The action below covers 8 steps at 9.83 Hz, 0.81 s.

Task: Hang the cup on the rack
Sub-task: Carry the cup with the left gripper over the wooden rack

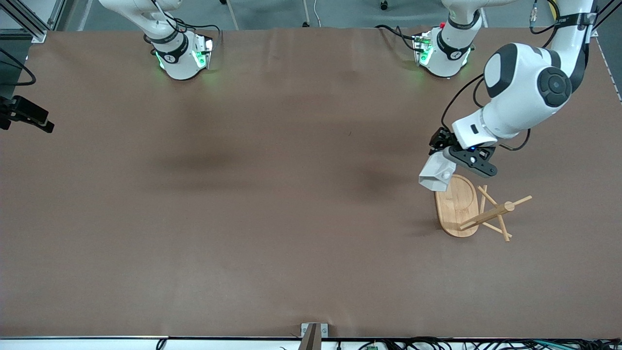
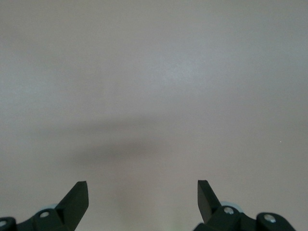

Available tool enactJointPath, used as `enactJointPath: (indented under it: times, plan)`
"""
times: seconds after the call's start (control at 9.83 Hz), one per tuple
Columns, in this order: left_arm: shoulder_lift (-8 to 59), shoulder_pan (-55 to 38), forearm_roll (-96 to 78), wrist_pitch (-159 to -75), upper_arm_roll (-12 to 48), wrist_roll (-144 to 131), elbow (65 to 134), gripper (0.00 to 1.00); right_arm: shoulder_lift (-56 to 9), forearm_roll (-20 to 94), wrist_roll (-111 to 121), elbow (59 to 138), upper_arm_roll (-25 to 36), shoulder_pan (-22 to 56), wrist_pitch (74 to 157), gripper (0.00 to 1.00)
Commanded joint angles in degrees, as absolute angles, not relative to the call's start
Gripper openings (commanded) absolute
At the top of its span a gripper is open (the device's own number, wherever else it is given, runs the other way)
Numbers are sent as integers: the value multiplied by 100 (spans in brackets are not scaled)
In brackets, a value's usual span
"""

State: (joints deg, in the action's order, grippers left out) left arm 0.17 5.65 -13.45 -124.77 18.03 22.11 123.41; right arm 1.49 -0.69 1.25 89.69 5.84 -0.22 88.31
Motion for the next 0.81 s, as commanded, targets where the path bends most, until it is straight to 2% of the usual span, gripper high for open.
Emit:
enactJointPath:
  times: [0.0,0.71]
  plan:
    - [192,554,-1450,-12787,1697,2591,12455,1,264,-158,35,9035,457,-132,8885,100]
    - [509,571,-1433,-12841,1267,3286,12130,1,255,-105,26,9035,457,-97,8877,100]
